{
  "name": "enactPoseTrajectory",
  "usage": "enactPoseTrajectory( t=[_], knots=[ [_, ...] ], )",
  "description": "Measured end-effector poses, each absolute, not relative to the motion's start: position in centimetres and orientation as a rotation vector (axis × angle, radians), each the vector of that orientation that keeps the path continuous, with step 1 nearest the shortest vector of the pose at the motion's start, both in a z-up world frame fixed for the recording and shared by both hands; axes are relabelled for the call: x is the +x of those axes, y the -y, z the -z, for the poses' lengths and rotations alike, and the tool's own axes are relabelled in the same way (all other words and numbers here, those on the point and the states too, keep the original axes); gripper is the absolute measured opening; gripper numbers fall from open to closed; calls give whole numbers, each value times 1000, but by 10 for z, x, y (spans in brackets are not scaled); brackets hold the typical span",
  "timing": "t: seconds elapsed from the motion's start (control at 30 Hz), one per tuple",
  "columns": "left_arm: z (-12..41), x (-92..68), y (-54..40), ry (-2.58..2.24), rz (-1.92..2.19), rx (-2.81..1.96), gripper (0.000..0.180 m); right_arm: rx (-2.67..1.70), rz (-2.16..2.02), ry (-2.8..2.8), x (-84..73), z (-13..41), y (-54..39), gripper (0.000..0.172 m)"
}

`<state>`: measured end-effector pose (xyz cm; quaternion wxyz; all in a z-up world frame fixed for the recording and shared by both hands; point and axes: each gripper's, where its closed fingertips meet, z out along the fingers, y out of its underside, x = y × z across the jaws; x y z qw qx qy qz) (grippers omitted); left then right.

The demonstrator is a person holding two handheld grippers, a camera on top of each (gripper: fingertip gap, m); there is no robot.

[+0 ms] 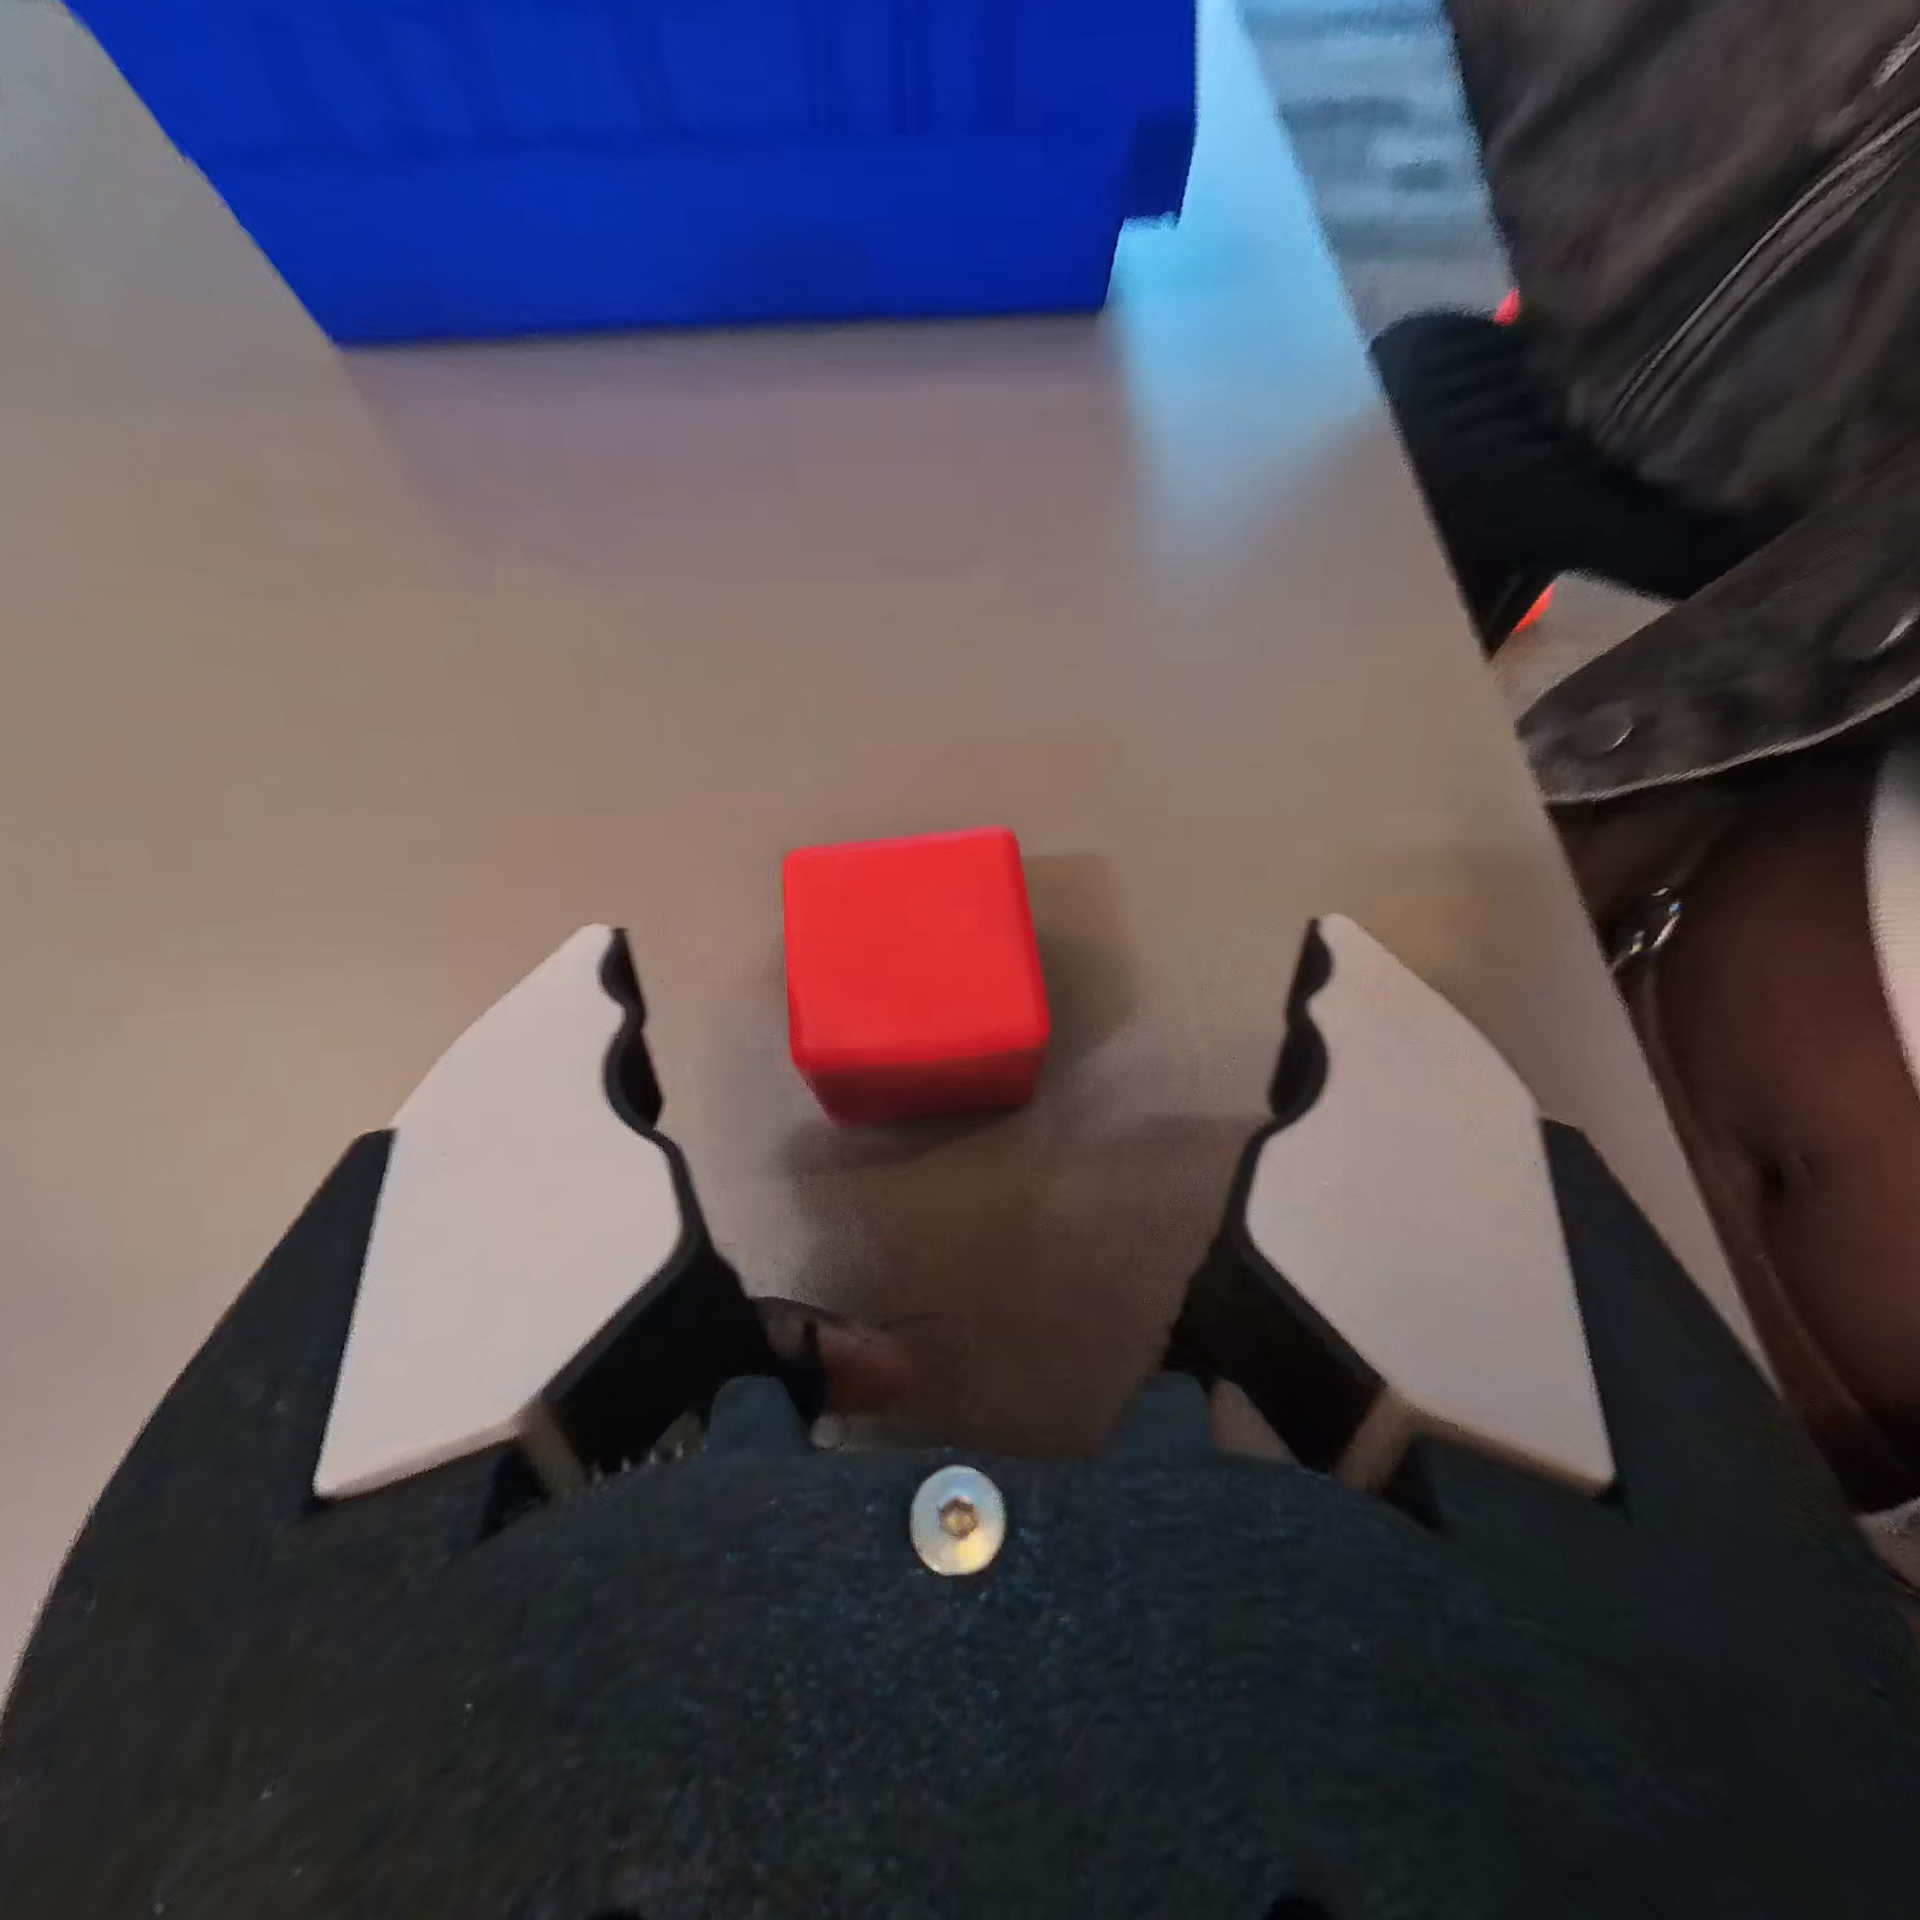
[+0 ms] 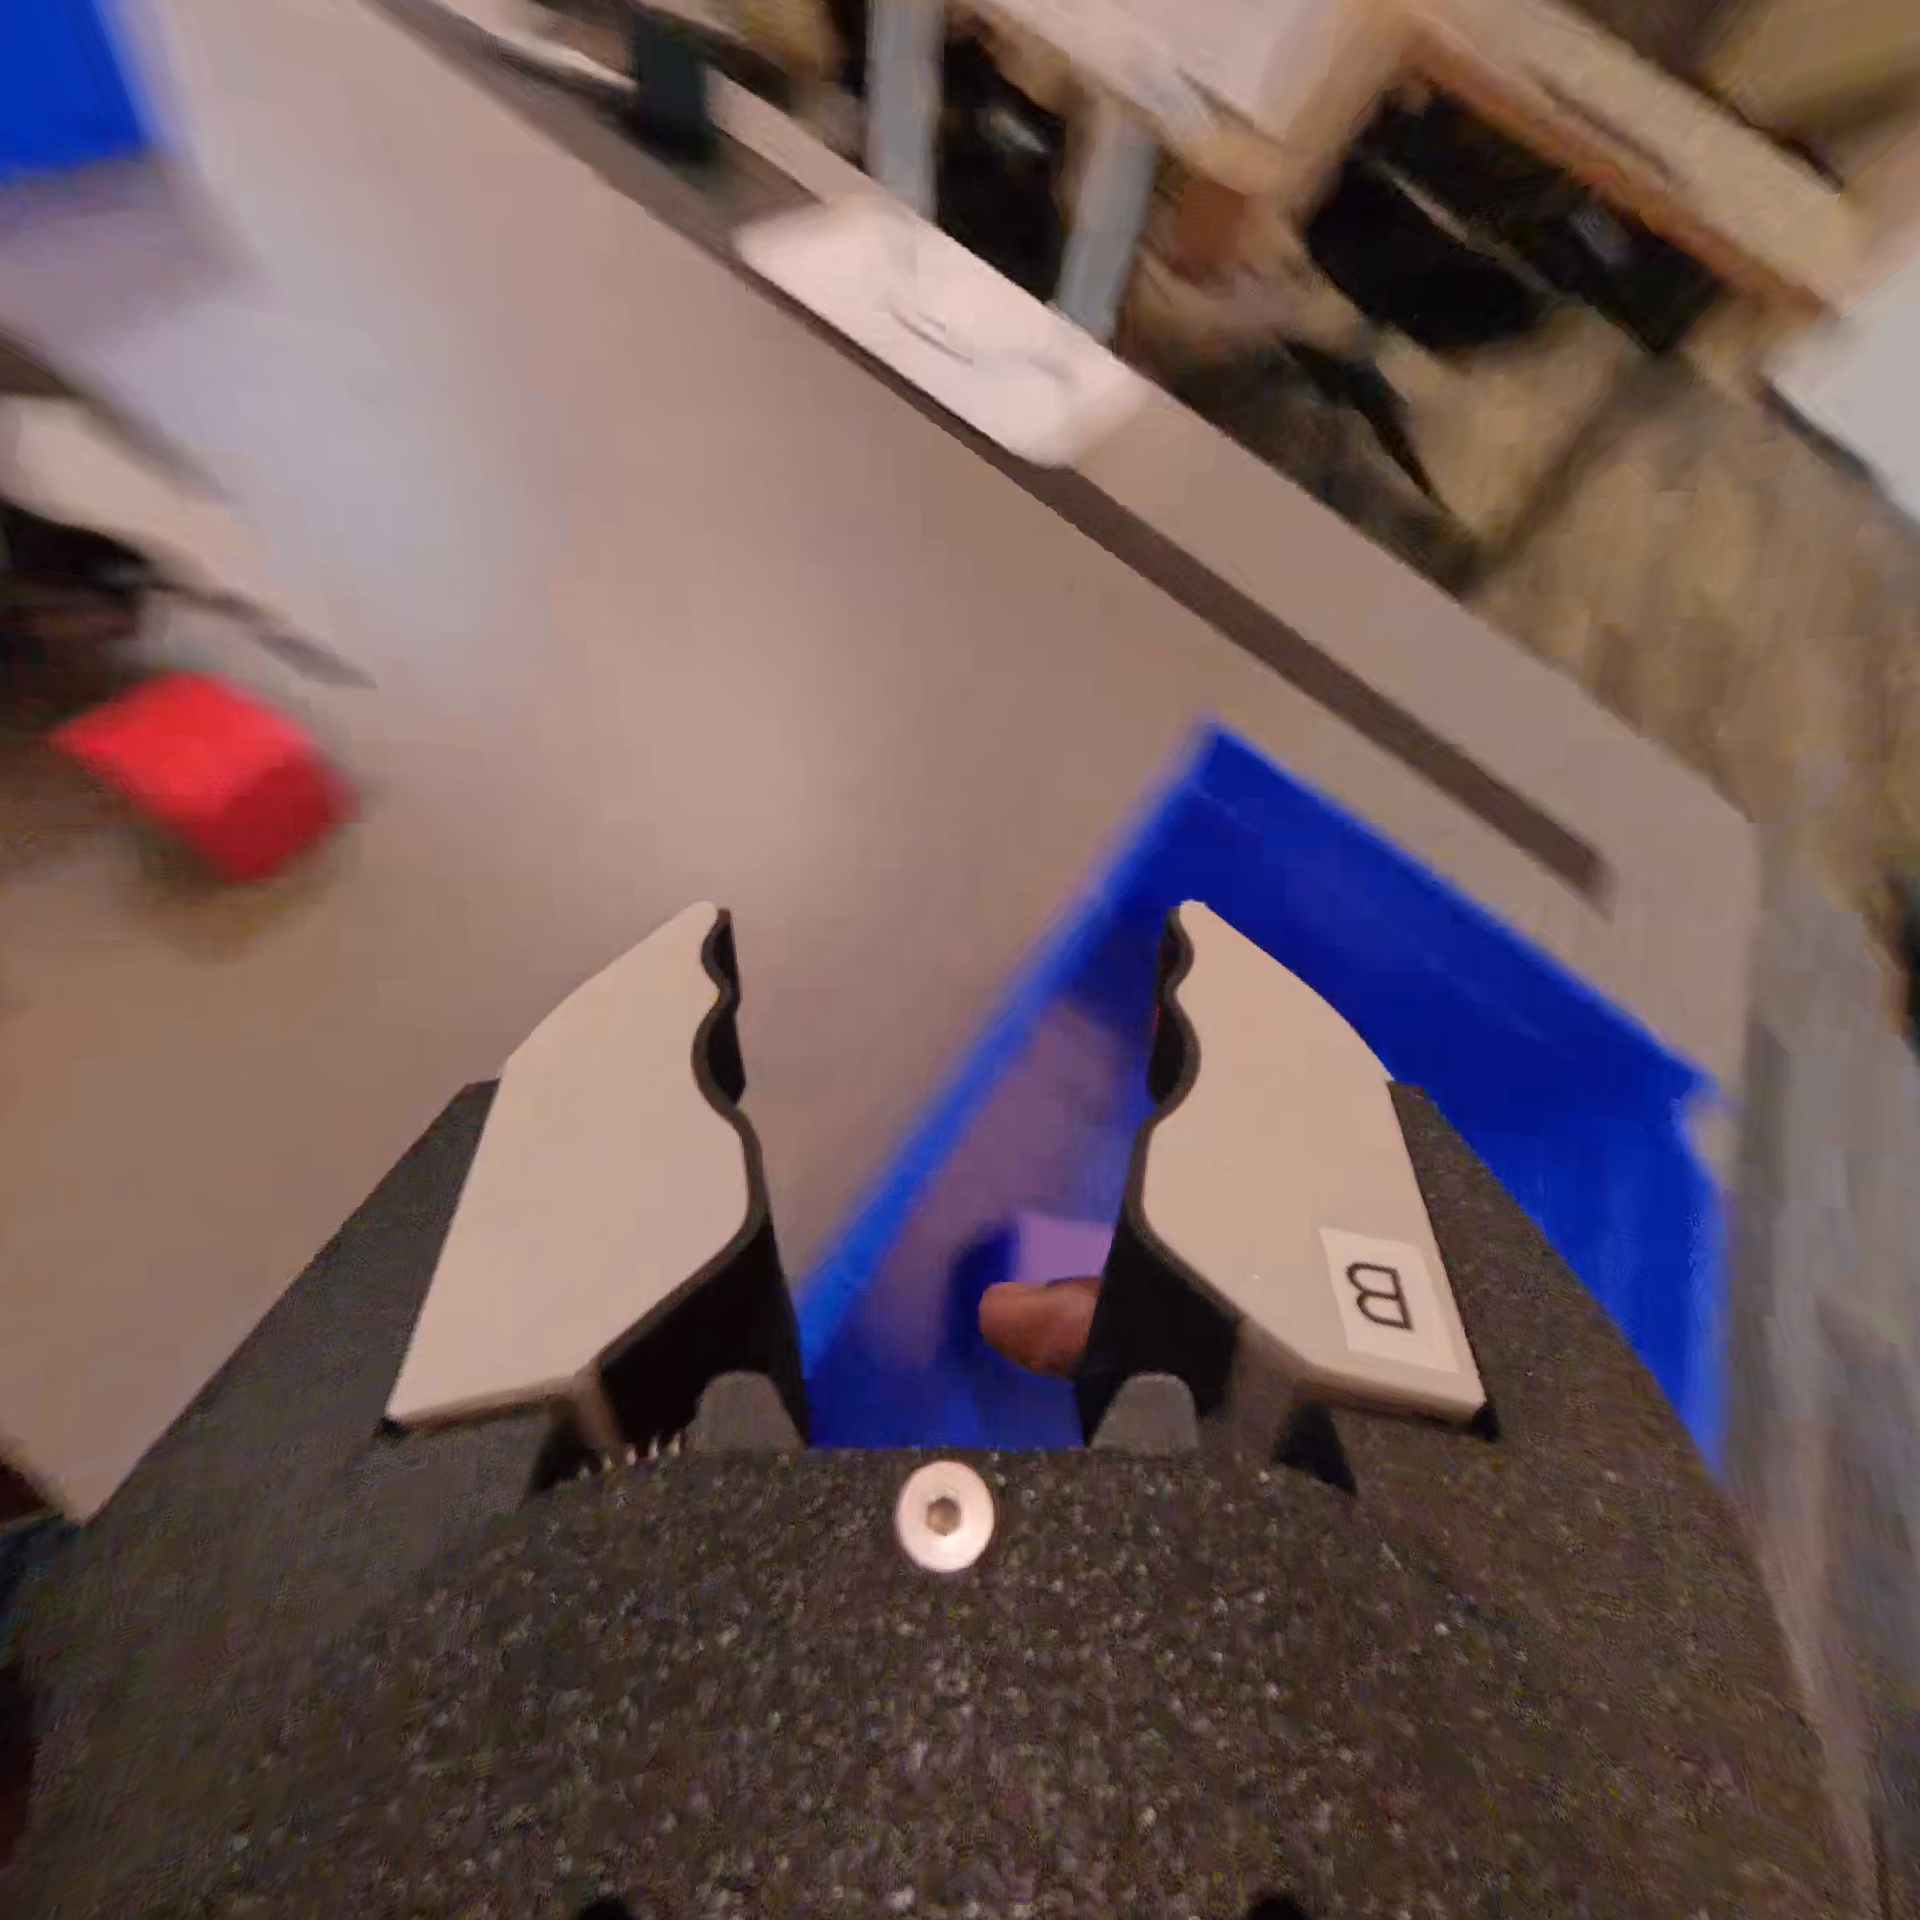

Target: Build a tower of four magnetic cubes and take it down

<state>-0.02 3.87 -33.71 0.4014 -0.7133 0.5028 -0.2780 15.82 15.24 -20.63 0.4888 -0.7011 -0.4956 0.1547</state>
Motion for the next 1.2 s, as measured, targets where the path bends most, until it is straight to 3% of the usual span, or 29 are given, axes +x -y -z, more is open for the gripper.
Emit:
enactPoseTrajectory(
  t=[0.13, 0.33, 0.53, 0.6, 0.73, 1.03, 1.2],
  knots=[
    [309, -4, -40, -1163, 783, -1692, 144, -1455, -609, 1690, 69, 226, -74, 78],
    [312, -10, -48, -1158, 703, -1708, 146, -1413, -651, 2109, 0, 306, -40, 70],
    [311, -11, -48, -1156, 702, -1705, 145, -1436, -576, 2229, -23, 345, -44, 64],
    [311, -12, -49, -1152, 696, -1706, 144, -1435, -557, 2231, -27, 349, -45, 48],
    [311, -12, -50, -1146, 690, -1711, 144, -1470, -534, 2123, -24, 334, -53, 48],
    [319, -11, -50, -1171, 645, -1737, 142, -1665, -363, 1518, 98, 220, -112, 48],
    [319, -10, -50, -1172, 640, -1734, 141, -1992, -150, 1064, 232, 226, -163, 49]
  ],
)
